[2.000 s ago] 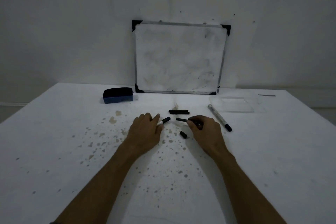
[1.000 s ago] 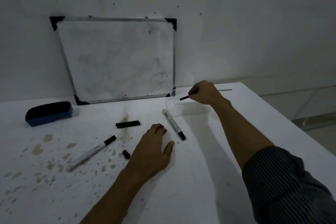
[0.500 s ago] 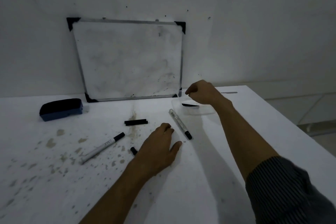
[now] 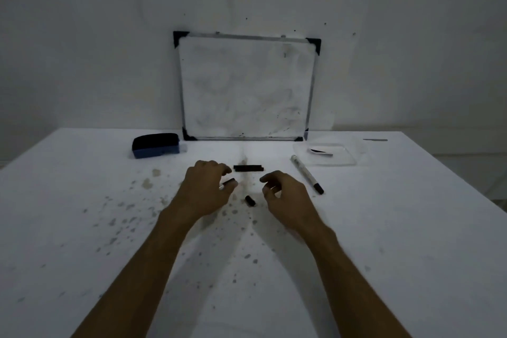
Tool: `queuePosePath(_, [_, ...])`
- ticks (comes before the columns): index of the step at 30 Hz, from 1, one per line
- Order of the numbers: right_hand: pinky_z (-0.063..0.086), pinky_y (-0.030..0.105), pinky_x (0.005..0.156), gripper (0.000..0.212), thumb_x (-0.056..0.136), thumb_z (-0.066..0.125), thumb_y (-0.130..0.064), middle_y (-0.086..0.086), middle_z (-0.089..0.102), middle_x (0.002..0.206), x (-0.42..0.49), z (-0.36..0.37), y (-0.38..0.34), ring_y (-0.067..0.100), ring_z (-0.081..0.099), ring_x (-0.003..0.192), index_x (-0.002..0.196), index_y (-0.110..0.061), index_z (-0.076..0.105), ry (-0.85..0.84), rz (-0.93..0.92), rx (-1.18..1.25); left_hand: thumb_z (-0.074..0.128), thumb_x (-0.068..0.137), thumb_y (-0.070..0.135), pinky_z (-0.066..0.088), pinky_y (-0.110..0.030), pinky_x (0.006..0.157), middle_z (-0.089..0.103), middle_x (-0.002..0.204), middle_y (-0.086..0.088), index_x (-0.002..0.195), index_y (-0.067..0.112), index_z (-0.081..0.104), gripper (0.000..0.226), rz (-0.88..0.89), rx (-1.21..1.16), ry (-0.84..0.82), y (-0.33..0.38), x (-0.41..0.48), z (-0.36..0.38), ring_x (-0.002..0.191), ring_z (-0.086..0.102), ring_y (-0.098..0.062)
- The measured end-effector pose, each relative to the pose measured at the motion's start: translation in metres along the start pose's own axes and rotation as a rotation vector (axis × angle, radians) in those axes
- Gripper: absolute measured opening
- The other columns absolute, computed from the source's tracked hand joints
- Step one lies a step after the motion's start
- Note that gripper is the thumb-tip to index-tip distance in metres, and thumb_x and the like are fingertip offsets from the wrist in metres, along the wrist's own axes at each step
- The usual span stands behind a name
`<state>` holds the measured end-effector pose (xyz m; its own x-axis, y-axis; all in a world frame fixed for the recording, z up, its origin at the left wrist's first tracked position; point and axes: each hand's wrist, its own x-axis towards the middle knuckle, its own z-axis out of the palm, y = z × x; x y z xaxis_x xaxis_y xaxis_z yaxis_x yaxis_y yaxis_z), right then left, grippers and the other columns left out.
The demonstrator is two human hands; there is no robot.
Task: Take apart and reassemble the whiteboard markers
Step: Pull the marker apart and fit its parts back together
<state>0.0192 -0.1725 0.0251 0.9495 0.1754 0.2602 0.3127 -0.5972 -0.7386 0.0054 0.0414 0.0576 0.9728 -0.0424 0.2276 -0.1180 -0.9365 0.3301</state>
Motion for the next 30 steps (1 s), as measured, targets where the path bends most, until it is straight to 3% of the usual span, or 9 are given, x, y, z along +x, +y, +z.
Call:
queuePosePath(4, [0.046,0.017,0.070,0.023,0.099,0.062,-0.017,0.005,0.060,0.115,0.028,0.020,0.001,0.009,0.059,0.084,0.123,-0.019,0.065,0.078,0.025,-0.031,0.069,0.091,0.055,0.045,-0.040,0.097,0.068,0.125,-0.005,0.129,0.017,0.067,0.055,-0.045,-0.020,0.053,-0.027,-0.022,0.021,0.117,0.059,-0.029])
queuePosePath(7, [0.044,0.020,0.079,0.024,0.099,0.065,-0.017,0.009,0.053,0.122,0.050,0.029,0.005,0.012,0.058,0.080,0.122,-0.018,0.065,0.104,0.037,-0.086,0.073,0.089,0.048,0.047,-0.040,0.088,0.067,0.112,-0.003,0.116,0.014,0.069,0.044,-0.014,-0.095,0.145,-0.035,-0.025,0.033,0.103,0.061,-0.025])
queuePosePath(11, [0.043,0.021,0.077,0.016,0.096,0.068,-0.026,0.006,0.051,0.116,0.065,0.036,0.014,0.015,0.059,0.078,0.112,-0.023,0.068,0.138,0.052,-0.128,0.074,0.091,0.031,0.042,-0.036,0.080,0.067,0.101,-0.004,0.100,0.012,0.071,0.021,0.004,-0.131,0.195,-0.039,-0.016,0.036,0.093,0.062,-0.025])
queuePosePath(14, [0.038,0.014,0.064,0.012,0.095,0.069,-0.028,0.004,0.050,0.110,0.069,0.038,0.021,0.008,0.055,0.070,0.106,-0.024,0.069,0.158,0.041,-0.155,0.071,0.095,0.029,0.039,-0.035,0.084,0.071,0.101,-0.005,0.102,0.013,0.074,0.017,-0.005,-0.140,0.230,-0.038,-0.013,0.038,0.095,0.063,-0.025])
queuePosePath(17, [0.031,0.007,0.058,0.012,0.096,0.068,-0.026,0.001,0.051,0.107,0.069,0.040,0.023,0.008,0.052,0.071,0.106,-0.021,0.068,0.170,0.017,-0.170,0.068,0.098,0.038,0.050,-0.039,0.080,0.076,0.091,-0.004,0.107,0.018,0.077,0.023,-0.007,-0.203,0.337,-0.035,-0.013,0.035,0.087,0.066,-0.024])
queuePosePath(20, [0.038,0.017,0.063,0.010,0.096,0.068,-0.021,0.002,0.061,0.108,0.067,0.040,0.022,0.011,0.055,0.079,0.105,-0.016,0.068,0.172,-0.010,-0.167,0.065,0.096,0.055,0.058,-0.030,0.066,0.076,0.084,0.007,0.109,0.035,0.077,0.027,-0.111,-0.394,0.374,-0.033,-0.016,0.026,0.073,0.067,-0.008])
queuePosePath(22, [0.042,0.022,0.072,0.011,0.097,0.068,-0.018,0.004,0.065,0.111,0.064,0.038,0.023,0.013,0.057,0.084,0.107,-0.015,0.069,0.174,-0.012,-0.140,0.067,0.091,0.061,0.061,-0.029,0.064,0.075,0.084,0.014,0.106,0.041,0.076,0.026,-0.178,-0.529,0.332,-0.033,-0.017,0.023,0.071,0.067,0.000])
queuePosePath(27, [0.046,0.026,0.078,0.025,0.102,0.060,-0.021,0.010,0.063,0.119,0.061,0.037,0.021,0.025,0.065,0.099,0.122,-0.013,0.072,0.095,0.011,-0.223,0.087,0.076,0.055,0.056,-0.030,0.050,0.076,0.072,-0.002,0.086,0.028,0.068,0.034,-0.279,-0.938,0.268,-0.039,-0.018,0.018,0.052,0.064,-0.011])
queuePosePath(30, [0.045,0.024,0.076,0.024,0.104,0.057,-0.026,0.004,0.066,0.114,0.054,0.034,0.016,0.017,0.065,0.091,0.121,-0.019,0.071,0.104,0.015,-0.133,0.090,0.075,0.043,0.060,-0.031,0.055,0.079,0.075,-0.011,0.091,0.017,0.079,0.032,-0.286,-1.110,0.232,-0.045,-0.021,0.011,0.062,0.075,-0.024])
